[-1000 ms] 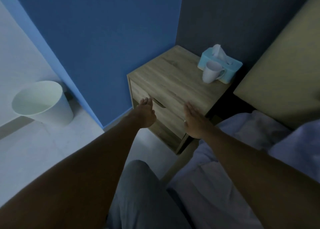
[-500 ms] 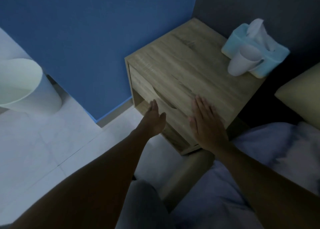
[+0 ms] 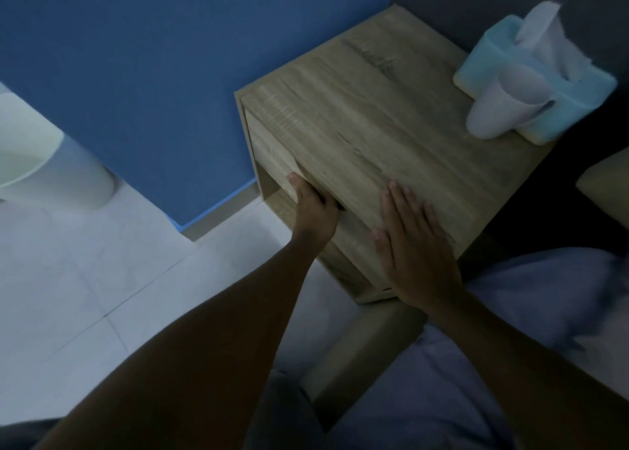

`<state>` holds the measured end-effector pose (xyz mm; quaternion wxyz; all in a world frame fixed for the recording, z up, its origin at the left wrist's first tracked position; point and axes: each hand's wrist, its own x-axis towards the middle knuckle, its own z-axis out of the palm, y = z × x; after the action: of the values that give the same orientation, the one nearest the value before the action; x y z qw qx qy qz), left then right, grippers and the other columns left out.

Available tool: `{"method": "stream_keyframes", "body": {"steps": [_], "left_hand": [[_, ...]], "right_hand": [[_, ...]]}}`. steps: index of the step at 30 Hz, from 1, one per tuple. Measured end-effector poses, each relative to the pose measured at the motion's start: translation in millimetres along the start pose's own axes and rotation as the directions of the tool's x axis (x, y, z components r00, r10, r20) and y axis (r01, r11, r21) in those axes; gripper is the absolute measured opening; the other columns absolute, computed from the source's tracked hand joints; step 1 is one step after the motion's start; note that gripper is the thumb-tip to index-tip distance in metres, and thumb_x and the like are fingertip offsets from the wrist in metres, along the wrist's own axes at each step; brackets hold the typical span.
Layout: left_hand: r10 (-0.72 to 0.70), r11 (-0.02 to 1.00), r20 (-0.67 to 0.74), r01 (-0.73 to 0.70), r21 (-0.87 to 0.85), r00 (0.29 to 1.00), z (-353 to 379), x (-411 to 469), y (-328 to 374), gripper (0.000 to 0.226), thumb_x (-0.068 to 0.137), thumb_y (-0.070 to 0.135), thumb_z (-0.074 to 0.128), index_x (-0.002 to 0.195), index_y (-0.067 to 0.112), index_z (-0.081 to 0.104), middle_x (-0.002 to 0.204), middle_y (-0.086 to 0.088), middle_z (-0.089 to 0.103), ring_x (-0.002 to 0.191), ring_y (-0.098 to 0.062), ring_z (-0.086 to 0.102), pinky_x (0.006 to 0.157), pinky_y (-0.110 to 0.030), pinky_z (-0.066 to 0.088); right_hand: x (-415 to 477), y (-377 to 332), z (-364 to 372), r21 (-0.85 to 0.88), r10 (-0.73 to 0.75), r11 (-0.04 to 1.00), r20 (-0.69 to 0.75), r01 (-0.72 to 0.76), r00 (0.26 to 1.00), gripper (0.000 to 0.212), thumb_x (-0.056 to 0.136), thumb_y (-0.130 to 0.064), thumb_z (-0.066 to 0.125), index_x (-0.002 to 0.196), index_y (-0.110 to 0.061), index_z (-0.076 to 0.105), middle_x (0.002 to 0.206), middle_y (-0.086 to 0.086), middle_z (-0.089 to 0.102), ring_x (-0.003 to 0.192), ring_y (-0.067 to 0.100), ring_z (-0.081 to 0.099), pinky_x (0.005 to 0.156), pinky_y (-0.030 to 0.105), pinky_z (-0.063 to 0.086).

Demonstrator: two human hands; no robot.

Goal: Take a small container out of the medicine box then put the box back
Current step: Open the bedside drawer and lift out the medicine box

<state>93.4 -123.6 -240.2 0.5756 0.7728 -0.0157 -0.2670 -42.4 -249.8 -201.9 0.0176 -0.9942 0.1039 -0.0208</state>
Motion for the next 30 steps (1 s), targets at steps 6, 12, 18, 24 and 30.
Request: {"method": "stream_keyframes", "body": {"steps": [6,12,18,24,30], "left_hand": [[0.01,1.0,-0.01,-0.011,-0.026,1.0,-17,-16,-3,0.094,0.088,0.05,0.047,0.154,0.023,-0.015,0.162,-0.011,0.024,0.147,-0.032,0.03,0.115,-0.053,0.036],[-0.007,0.999,0.02,0.008,-0.047,1.0,-48,-42,-17,0.084,0.101,0.03,0.048,0.155,0.026,-0.017,0.159,-0.006,0.027,0.143,-0.029,0.036,0.113,-0.052,0.039],[-0.061,0.996,0.07,0.066,-0.066,0.996,-79,-59,-31,0.087,0.1,0.026,0.05,0.154,0.027,-0.018,0.158,-0.005,0.028,0.141,-0.027,0.038,0.104,-0.041,0.043],[-0.069,0.996,0.059,0.072,-0.05,0.996,-103,-81,-41,0.085,0.103,0.022,0.047,0.155,0.021,-0.02,0.161,-0.005,0.023,0.13,-0.012,0.037,0.096,-0.026,0.037],[-0.051,0.998,0.058,0.053,-0.019,0.997,-128,-100,-57,0.082,0.103,0.022,0.046,0.155,0.022,-0.017,0.163,0.0,0.015,0.134,-0.01,0.03,0.098,-0.026,0.035]], "right_hand": [[-1,-1,0,0.009,0.012,1.0,-0.009,-0.012,1.0,0.064,0.104,-0.044,0.02,0.157,-0.008,0.023,0.166,0.01,0.022,0.154,0.023,0.017,0.124,0.047,0.018],[0,-3,-5,0.018,0.011,1.0,0.006,-0.011,1.0,0.064,0.104,-0.045,0.015,0.158,-0.009,0.019,0.167,0.009,0.017,0.155,0.022,0.014,0.125,0.047,0.017],[0,-2,-5,0.026,0.005,1.0,-0.006,-0.005,1.0,0.063,0.103,-0.043,0.021,0.156,-0.008,0.023,0.165,0.013,0.023,0.153,0.026,0.02,0.123,0.048,0.019],[1,-1,-3,0.022,0.007,1.0,-0.023,-0.007,1.0,0.062,0.103,-0.041,0.027,0.155,-0.007,0.028,0.163,0.012,0.028,0.151,0.027,0.025,0.122,0.048,0.022],[0,-4,-6,0.036,0.028,0.999,-0.007,-0.028,1.0,0.061,0.103,-0.042,0.026,0.154,-0.009,0.028,0.163,0.011,0.028,0.151,0.026,0.024,0.121,0.049,0.023]]}}
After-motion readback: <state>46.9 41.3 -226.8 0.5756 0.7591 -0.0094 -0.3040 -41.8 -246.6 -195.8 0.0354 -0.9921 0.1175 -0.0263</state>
